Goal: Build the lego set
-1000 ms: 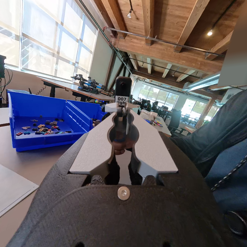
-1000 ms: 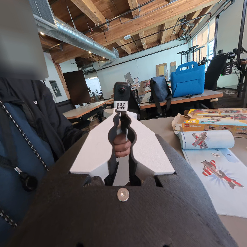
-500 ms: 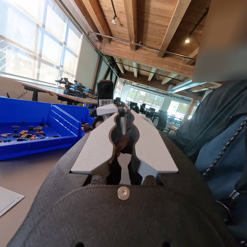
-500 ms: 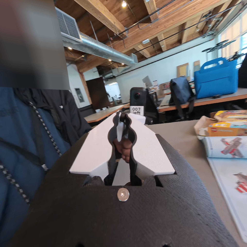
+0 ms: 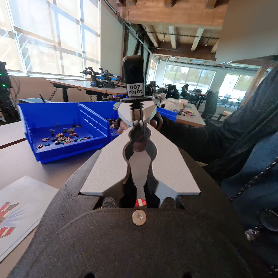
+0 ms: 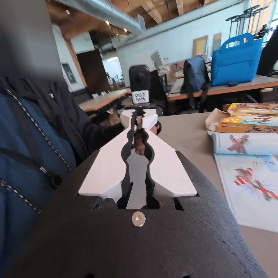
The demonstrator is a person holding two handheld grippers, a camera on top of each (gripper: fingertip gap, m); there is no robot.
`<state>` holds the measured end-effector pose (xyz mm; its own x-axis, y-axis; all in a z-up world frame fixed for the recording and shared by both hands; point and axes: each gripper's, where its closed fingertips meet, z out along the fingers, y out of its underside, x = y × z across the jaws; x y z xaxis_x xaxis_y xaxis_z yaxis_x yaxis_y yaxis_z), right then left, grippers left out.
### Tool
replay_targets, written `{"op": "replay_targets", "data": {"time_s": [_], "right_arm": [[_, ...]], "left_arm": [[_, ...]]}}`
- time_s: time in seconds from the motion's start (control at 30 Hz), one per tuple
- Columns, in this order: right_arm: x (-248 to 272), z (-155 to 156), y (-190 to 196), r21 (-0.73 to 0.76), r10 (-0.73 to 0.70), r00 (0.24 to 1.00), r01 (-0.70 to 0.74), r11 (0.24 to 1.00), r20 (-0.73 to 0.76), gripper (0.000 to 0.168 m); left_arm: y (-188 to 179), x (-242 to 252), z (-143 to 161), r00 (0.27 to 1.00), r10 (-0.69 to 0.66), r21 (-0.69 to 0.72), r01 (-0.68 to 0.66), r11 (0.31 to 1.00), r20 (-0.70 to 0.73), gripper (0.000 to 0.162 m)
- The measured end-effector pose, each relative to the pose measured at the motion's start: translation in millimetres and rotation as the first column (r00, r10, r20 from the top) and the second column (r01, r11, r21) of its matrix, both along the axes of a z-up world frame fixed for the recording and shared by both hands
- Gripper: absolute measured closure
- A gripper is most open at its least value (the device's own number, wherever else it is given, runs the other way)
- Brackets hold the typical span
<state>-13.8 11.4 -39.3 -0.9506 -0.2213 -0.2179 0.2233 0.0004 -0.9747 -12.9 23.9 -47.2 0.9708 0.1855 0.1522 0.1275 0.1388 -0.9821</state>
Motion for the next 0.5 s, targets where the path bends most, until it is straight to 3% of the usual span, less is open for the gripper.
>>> {"op": "replay_targets", "data": {"time_s": [0.3, 0.5], "right_arm": [[-4.2, -6.0, 2.6, 0.074, -0.059, 0.988, 0.071, 0.995, -0.144, 0.159], [-0.6, -6.5, 3.5, 0.057, -0.015, 0.998, 0.019, 0.998, -0.062, 0.150]], "left_arm": [[1.1, -5.4, -5.9, 0.989, 0.097, -0.122, -0.110, 0.986, -0.108, 0.152], [2.9, 2.4, -6.9, 0.988, 0.058, -0.141, -0.078, 0.987, -0.147, 0.152]]}}
